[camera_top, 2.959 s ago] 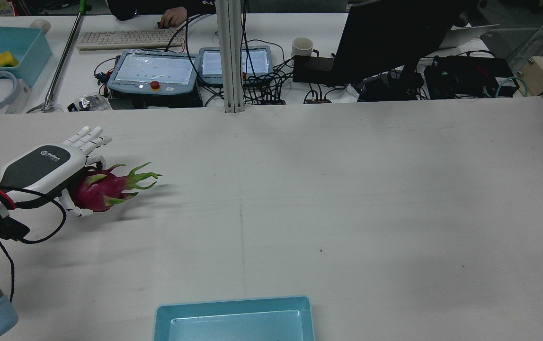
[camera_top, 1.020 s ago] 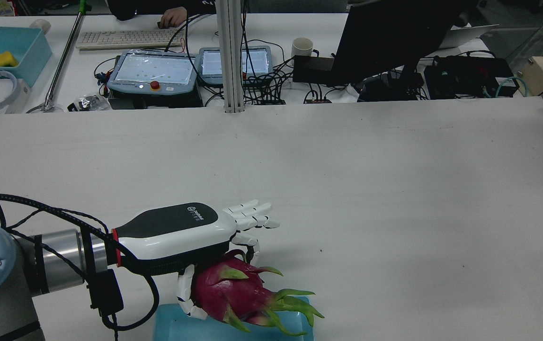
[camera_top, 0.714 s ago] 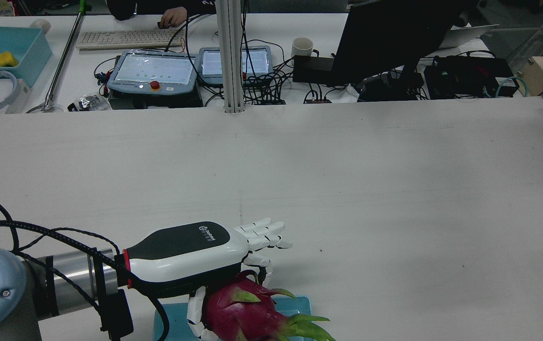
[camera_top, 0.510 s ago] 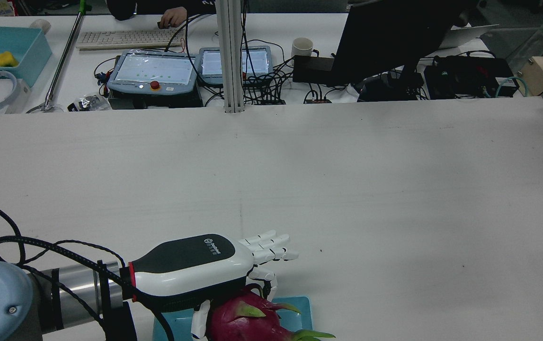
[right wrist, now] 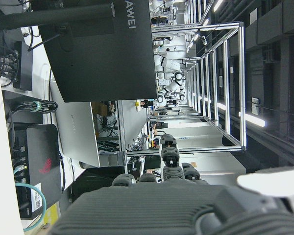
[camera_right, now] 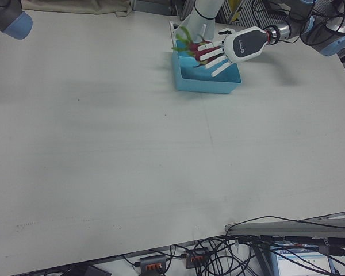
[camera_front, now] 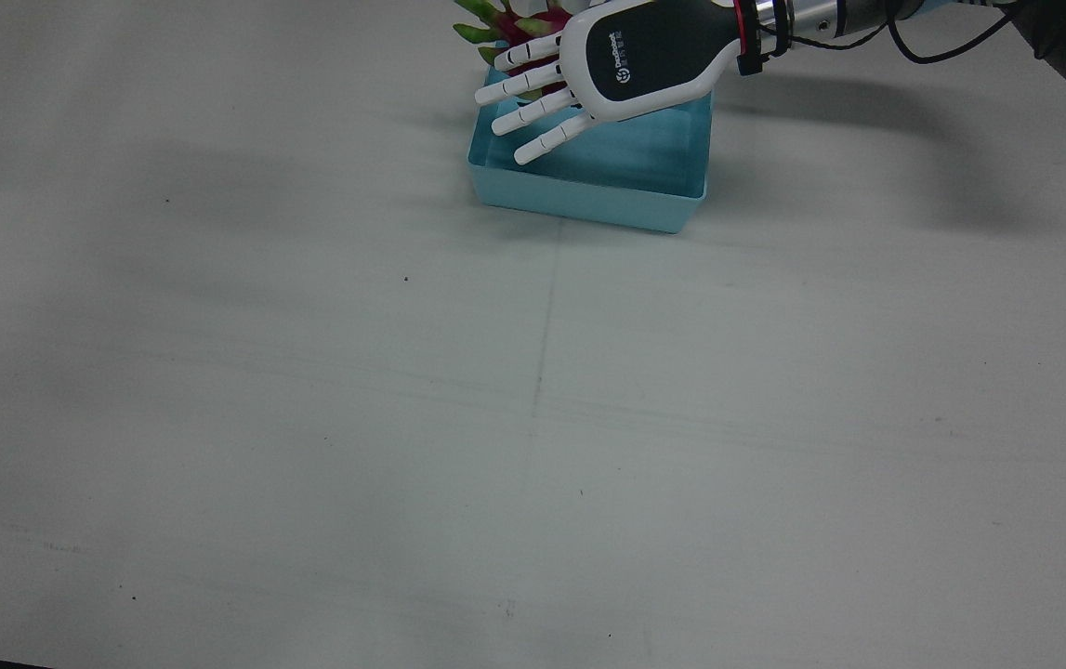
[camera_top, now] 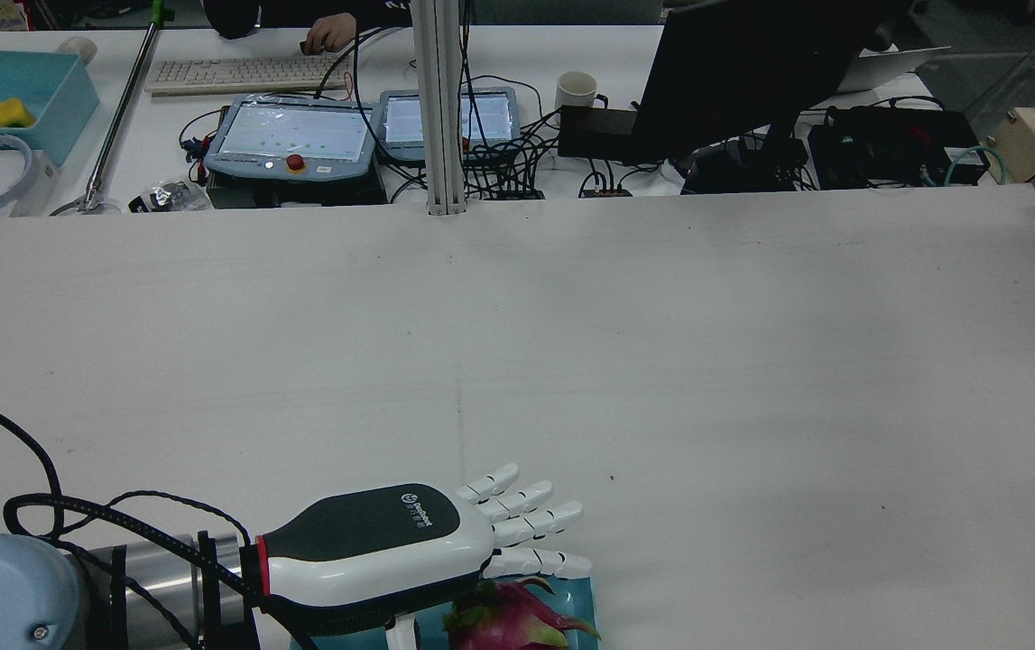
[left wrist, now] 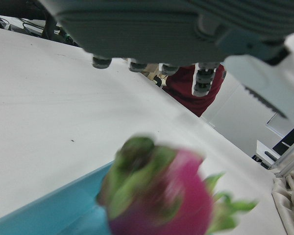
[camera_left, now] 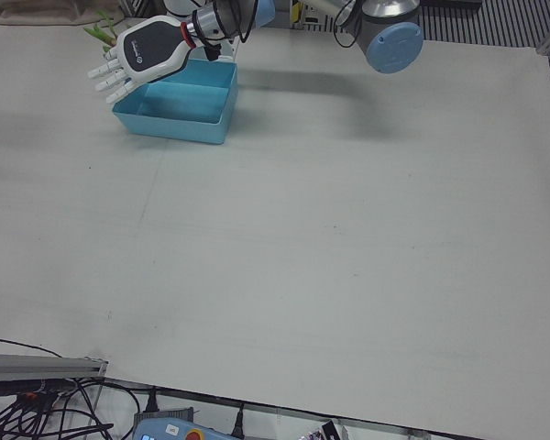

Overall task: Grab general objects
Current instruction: 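Lower the dragon fruit into the blue tray and open the left hand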

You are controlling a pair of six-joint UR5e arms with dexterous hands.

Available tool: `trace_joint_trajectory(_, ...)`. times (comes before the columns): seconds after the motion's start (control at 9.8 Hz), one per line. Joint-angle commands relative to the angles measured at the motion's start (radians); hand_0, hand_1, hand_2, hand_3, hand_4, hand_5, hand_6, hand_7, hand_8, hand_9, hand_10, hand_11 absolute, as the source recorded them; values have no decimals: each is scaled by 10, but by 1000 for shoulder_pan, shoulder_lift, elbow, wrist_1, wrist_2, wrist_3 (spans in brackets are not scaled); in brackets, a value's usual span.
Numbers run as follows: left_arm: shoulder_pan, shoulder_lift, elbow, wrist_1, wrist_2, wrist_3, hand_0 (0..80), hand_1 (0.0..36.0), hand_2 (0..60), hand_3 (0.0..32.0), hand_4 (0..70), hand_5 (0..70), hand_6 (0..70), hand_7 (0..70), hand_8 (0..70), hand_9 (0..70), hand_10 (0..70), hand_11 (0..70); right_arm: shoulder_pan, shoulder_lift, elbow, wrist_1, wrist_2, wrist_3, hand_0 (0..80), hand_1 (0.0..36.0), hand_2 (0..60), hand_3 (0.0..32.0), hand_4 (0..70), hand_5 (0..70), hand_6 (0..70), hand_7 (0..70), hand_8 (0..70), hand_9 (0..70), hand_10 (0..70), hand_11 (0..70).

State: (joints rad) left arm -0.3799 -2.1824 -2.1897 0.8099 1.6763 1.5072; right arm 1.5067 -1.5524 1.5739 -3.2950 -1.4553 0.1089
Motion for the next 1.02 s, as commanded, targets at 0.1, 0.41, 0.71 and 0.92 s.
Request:
trace_joint_trajectory(0.1, -4, 1, 13, -5, -1, 11, 482, 70, 0, 320, 0, 0, 0, 44, 0, 0, 0, 0, 1, 0, 0, 0, 0, 0, 0, 0, 0, 0, 0, 0, 0, 0, 0, 0, 0, 0)
trace_joint_trajectory(0.41, -31, -89, 100, 35, -45, 1, 476, 66, 0, 320, 0, 0, 0, 47, 0, 0, 0, 0, 0, 0, 0, 0, 0, -2, 0, 0, 0, 0, 0, 0, 0, 0, 0, 0, 0, 0)
trace_joint_trajectory(0.71, -135, -145, 182, 38, -58, -4, 467, 49, 0, 250, 0, 0, 0, 36, 0, 0, 0, 0, 0, 0, 0, 0, 1, -2, 0, 0, 0, 0, 0, 0, 0, 0, 0, 0, 0, 0)
trace_joint_trajectory(0.92, -184, -154, 189, -12, -64, -42, 465, 44, 0, 214, 0, 0, 0, 44, 0, 0, 0, 0, 0, 0, 2, 0, 0, -2, 0, 0, 0, 0, 0, 0, 0, 0, 0, 0, 0, 0)
